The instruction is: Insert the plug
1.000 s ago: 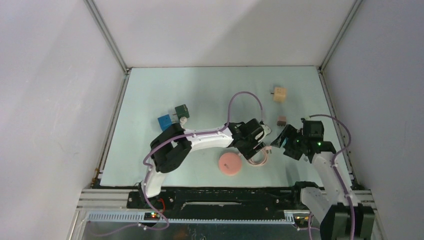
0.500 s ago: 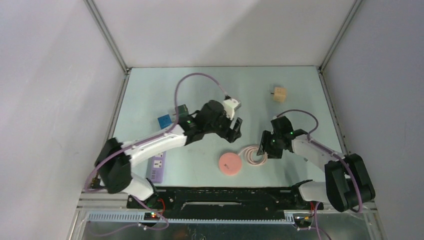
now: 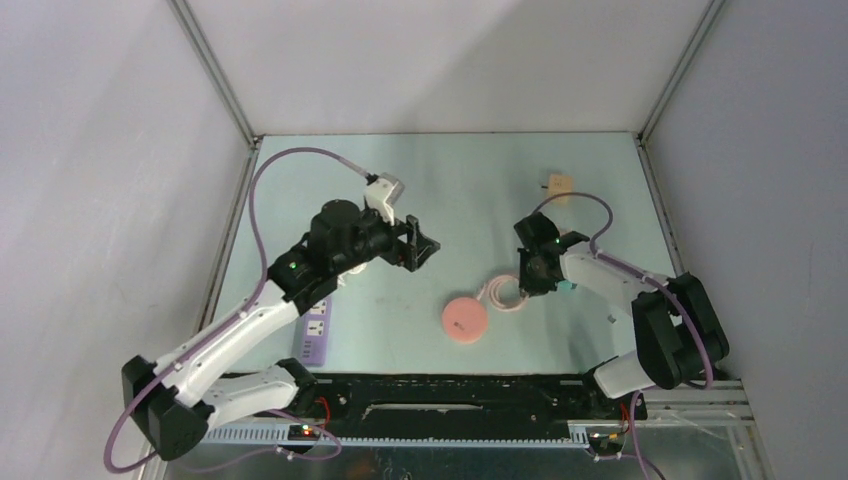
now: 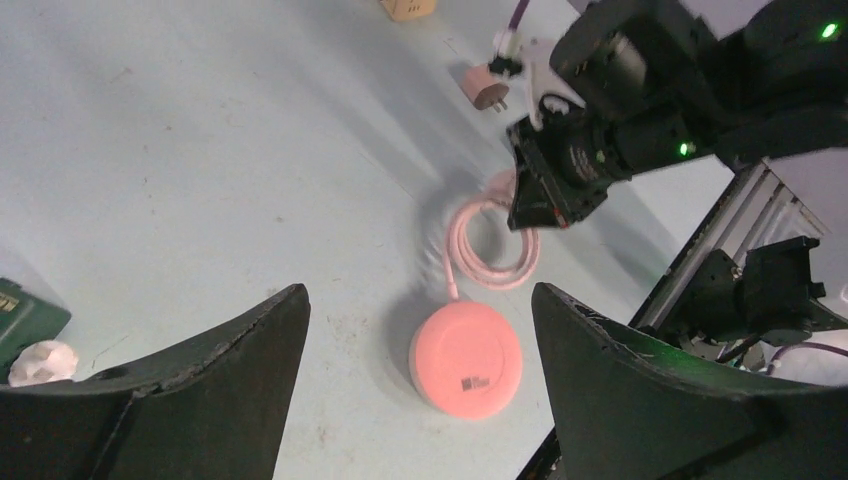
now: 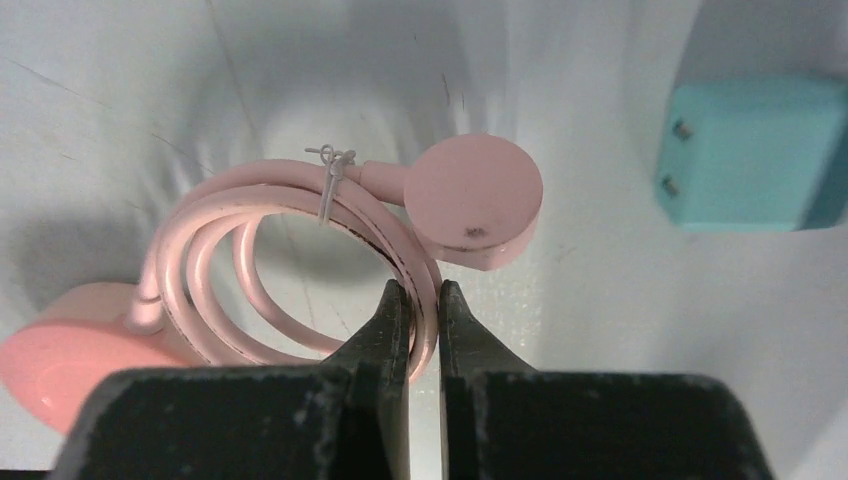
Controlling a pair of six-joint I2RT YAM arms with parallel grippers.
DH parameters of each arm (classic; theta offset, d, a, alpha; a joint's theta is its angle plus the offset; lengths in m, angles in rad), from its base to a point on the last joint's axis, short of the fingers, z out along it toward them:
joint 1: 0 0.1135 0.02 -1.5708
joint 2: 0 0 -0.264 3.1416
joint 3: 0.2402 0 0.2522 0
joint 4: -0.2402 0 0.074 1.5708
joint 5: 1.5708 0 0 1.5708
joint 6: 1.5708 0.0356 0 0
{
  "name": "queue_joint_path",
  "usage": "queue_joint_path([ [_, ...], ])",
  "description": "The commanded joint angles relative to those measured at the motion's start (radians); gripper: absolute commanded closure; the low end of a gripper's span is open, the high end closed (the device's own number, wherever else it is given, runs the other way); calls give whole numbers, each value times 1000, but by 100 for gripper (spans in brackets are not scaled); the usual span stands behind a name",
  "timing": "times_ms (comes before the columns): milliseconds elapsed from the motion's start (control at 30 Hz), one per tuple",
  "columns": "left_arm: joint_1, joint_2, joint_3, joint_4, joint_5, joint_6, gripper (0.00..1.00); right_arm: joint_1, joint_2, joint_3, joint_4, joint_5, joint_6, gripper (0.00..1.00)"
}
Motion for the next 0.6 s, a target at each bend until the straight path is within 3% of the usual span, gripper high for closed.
queue_joint_path([
  [0,27,-81,-80,-25,11,-31,14,0,-48,204,-71,154,-78,100],
  [300,63,-195,-199,-47,-16,-58,14,41,-15,571,-259,563,-256,100],
  [567,91,-257,-233,-68,-60,-54,14,178,74,617,-235,910,-364,100],
])
